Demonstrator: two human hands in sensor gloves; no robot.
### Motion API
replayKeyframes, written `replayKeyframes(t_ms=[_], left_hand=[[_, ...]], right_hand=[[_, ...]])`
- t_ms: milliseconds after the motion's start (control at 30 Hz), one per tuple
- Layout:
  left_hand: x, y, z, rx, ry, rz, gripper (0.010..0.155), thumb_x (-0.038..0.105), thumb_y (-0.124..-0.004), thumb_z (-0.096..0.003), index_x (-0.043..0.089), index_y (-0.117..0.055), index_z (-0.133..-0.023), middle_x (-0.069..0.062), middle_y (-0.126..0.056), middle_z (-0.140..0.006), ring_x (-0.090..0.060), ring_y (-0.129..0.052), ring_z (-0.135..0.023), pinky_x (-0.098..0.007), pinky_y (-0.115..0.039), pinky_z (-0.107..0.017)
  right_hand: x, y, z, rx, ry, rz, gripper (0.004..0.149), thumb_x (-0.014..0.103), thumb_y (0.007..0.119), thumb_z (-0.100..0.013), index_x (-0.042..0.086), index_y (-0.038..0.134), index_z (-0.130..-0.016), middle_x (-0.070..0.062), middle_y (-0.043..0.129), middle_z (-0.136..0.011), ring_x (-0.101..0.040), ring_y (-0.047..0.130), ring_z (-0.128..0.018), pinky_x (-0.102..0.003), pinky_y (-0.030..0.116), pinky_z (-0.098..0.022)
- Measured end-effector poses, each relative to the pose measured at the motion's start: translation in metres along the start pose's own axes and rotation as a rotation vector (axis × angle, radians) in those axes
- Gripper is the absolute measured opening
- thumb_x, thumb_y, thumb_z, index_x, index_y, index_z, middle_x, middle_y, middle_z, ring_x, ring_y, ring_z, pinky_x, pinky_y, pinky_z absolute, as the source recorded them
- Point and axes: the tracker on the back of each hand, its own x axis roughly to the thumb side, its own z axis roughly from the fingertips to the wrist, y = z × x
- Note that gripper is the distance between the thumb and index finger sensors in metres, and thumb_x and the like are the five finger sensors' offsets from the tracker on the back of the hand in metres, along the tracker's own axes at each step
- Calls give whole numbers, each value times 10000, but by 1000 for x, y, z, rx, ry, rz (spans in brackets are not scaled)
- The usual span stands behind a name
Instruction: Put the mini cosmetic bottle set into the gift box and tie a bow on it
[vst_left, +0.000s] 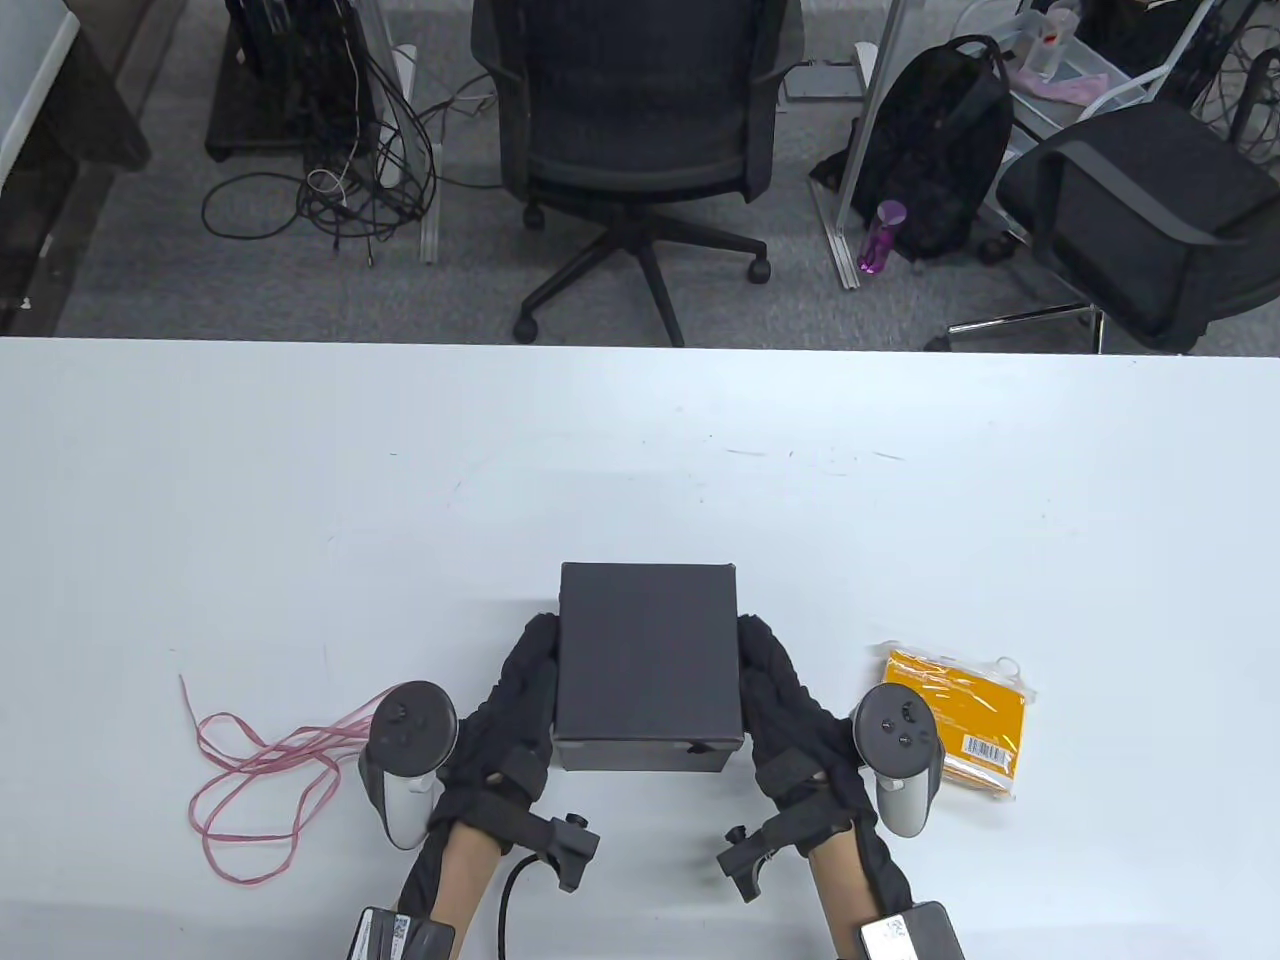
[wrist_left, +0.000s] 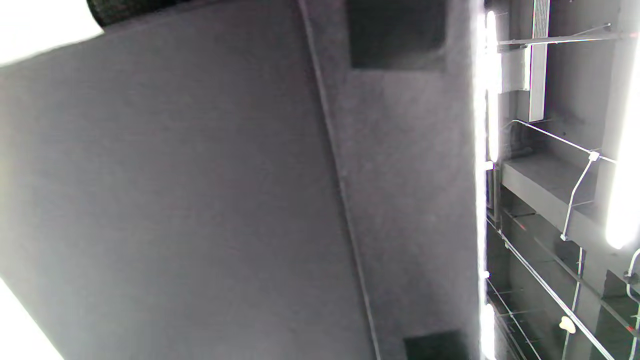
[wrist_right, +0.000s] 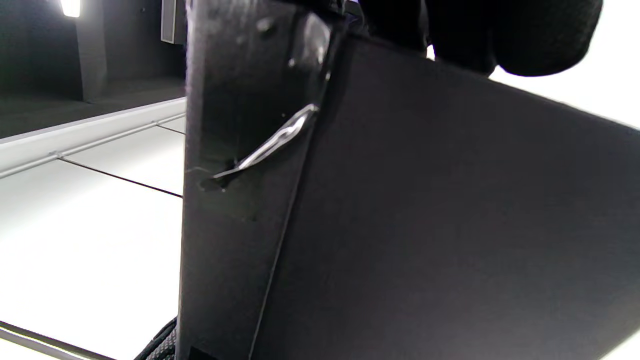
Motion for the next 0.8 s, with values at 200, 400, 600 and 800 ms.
replayKeyframes(t_ms=[200,400,600,800], left_hand=[[1,0,0,-40,2,13,578,420,-449,-641,216,-389,-1178,-321,-551,-1109,-584,-687,-963,-685,-693,-665],[3,0,1,-70,-10,11,578,450,-402,-642,261,-327,-1184,-365,-510,-1111,-627,-656,-958,-705,-668,-667],[5,0,3,-74,-19,56,578,445,-394,-645,267,-306,-1188,-386,-437,-1133,-691,-566,-977,-745,-605,-676],[15,0,6,-17,-87,17,578,439,-404,-643,257,-327,-1187,-348,-455,-1147,-663,-565,-1001,-740,-599,-681]], right_hand=[[-1,0,0,32,11,-10,577,231,468,-617,27,323,-1137,-445,451,-1060,-695,566,-862,-761,608,-569],[-1,-1,0,73,11,-45,578,275,439,-627,109,273,-1155,-466,405,-1071,-720,529,-861,-775,597,-566],[3,-2,1,121,11,-73,579,300,406,-635,166,209,-1163,-492,305,-1090,-758,386,-891,-830,491,-575],[9,-4,2,126,-27,-65,579,311,396,-635,194,191,-1164,-443,163,-1113,-738,159,-892,-864,350,-572]])
